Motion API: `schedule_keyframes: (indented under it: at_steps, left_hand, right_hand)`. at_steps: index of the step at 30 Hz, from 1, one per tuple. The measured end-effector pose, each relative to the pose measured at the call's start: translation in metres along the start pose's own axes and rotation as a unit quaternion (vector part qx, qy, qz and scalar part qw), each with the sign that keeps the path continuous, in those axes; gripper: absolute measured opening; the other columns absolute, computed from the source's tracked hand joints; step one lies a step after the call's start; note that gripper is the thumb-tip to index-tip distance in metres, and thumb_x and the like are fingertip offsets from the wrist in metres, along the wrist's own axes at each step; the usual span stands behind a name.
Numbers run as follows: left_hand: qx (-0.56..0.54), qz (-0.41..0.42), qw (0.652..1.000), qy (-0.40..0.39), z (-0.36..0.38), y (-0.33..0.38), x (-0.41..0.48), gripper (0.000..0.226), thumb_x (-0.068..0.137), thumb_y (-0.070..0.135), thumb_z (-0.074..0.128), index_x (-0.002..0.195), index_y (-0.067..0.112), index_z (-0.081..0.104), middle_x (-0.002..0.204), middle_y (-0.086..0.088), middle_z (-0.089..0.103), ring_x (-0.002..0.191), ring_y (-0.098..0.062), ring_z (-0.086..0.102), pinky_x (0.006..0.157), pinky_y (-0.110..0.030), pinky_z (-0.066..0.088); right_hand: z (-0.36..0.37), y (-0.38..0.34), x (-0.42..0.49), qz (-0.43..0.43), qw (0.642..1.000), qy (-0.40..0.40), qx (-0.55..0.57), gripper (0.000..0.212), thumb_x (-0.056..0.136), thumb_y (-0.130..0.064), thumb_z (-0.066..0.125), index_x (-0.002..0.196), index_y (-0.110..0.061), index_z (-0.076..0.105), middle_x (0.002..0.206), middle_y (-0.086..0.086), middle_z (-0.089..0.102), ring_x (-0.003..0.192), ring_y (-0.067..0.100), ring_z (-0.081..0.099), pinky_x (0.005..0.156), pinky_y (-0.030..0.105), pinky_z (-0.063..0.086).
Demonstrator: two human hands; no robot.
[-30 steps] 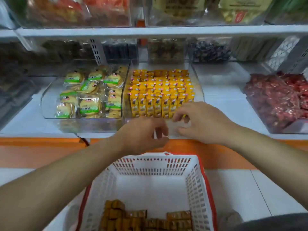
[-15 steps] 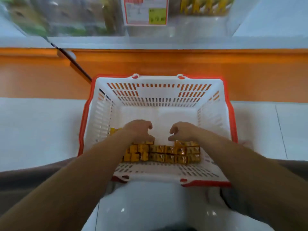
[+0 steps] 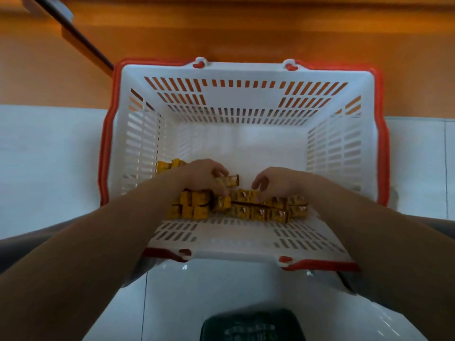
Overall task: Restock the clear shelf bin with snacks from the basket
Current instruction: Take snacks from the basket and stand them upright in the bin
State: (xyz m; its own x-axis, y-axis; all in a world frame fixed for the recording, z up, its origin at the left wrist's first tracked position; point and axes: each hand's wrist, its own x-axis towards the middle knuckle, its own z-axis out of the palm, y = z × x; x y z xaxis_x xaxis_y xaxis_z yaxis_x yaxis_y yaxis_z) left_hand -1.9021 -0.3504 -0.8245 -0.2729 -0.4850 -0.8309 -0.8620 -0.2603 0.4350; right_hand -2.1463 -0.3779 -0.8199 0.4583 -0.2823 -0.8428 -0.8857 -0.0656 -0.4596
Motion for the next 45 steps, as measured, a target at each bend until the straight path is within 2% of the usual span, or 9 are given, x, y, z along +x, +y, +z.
schedule_keyframes:
  at_steps: [3,5,11,20,26,30,33,37,45]
  left_hand:
    - [-0.099,-0.012,0.986,0.137,0.011,0.0,0.003,0.048,0.089,0.064,0.066,0.122,0.029,0.066,0.124,0.002,0.066,0.101,-0.012,0.059,0.074,-0.025,0.047]
    - [-0.088,-0.024,0.983,0.162,0.02,0.003,0.007,0.052,0.095,0.067,0.051,0.122,0.025,0.065,0.128,-0.002,0.066,0.108,-0.018,0.058,0.081,-0.03,0.044]
    - [-0.09,-0.012,0.995,0.05,0.022,0.0,0.009,0.08,0.083,0.062,0.073,0.146,0.02,0.048,0.148,-0.002,0.05,0.128,-0.021,0.05,0.097,-0.032,0.039]
    - [-0.063,-0.027,0.995,0.071,0.026,0.005,0.019,0.081,0.083,0.05,0.08,0.148,0.016,0.046,0.146,-0.008,0.054,0.127,-0.027,0.054,0.092,-0.033,0.043]
    - [-0.152,-0.054,0.987,0.022,0.028,0.005,0.017,0.088,0.082,0.051,0.08,0.152,0.016,0.04,0.151,-0.009,0.049,0.13,-0.028,0.052,0.097,-0.037,0.044]
    - [-0.256,-0.064,0.961,0.088,0.02,0.015,0.009,0.088,0.082,0.046,0.082,0.152,0.014,0.04,0.14,-0.01,0.057,0.116,-0.026,0.061,0.09,-0.037,0.054]
    - [-0.434,-0.066,0.89,0.123,0.011,0.032,-0.002,0.079,0.082,0.025,0.087,0.146,0.013,0.042,0.11,-0.012,0.069,0.088,-0.023,0.069,0.076,-0.04,0.059]
    - [-0.57,-0.056,0.806,0.149,0.0,0.066,-0.02,0.076,0.084,0.007,0.081,0.144,0.021,0.037,0.107,-0.013,0.07,0.103,-0.032,0.072,0.081,-0.044,0.062]
    - [-0.59,0.021,0.766,0.256,-0.048,0.123,-0.098,0.062,0.083,0.006,0.077,0.135,0.017,0.045,0.118,-0.015,0.069,0.102,-0.032,0.071,0.081,-0.047,0.061]
  right_hand:
    - [0.005,-0.005,0.004,0.004,0.999,0.017,0.044,0.046,0.085,-0.051,0.07,0.123,-0.026,0.064,0.118,-0.003,0.062,0.095,0.011,0.057,0.077,0.028,0.044]
    - [0.01,-0.013,0.006,0.019,0.999,0.021,0.03,0.056,0.084,-0.068,0.06,0.123,-0.026,0.063,0.113,-0.006,0.059,0.092,0.011,0.056,0.074,0.03,0.044]
    - [0.018,-0.016,0.014,0.008,0.999,0.036,0.001,0.05,0.087,-0.061,0.06,0.109,-0.017,0.072,0.105,0.007,0.07,0.089,0.018,0.062,0.076,0.034,0.049]
    - [0.01,-0.003,0.006,0.048,0.982,0.023,0.18,0.061,0.07,-0.052,0.07,0.11,-0.006,0.072,0.112,0.025,0.062,0.082,0.021,0.059,0.073,0.039,0.047]
    - [0.004,-0.005,0.0,0.071,0.962,0.085,0.25,0.069,0.056,-0.048,0.07,0.1,0.006,0.066,0.122,0.033,0.056,0.112,0.05,0.055,0.089,0.059,0.05]
    - [-0.002,-0.009,-0.007,0.075,0.907,0.152,0.385,0.025,0.064,-0.038,0.068,0.059,-0.02,0.052,0.074,0.008,0.041,0.071,0.025,0.043,0.061,0.037,0.036]
    - [-0.007,-0.014,-0.015,0.072,0.818,0.17,0.545,0.02,0.075,-0.031,0.064,0.077,-0.013,0.056,0.077,0.011,0.05,0.061,0.025,0.05,0.056,0.033,0.045]
    - [-0.012,-0.042,-0.032,-0.006,0.708,0.203,0.676,0.018,0.089,-0.02,0.047,0.096,-0.005,0.054,0.074,0.012,0.05,0.051,0.022,0.045,0.047,0.029,0.037]
    - [-0.051,-0.106,-0.108,-0.101,0.685,0.225,0.686,0.016,0.092,-0.006,0.049,0.083,-0.011,0.061,0.088,0.009,0.057,0.077,0.026,0.064,0.076,0.044,0.055]
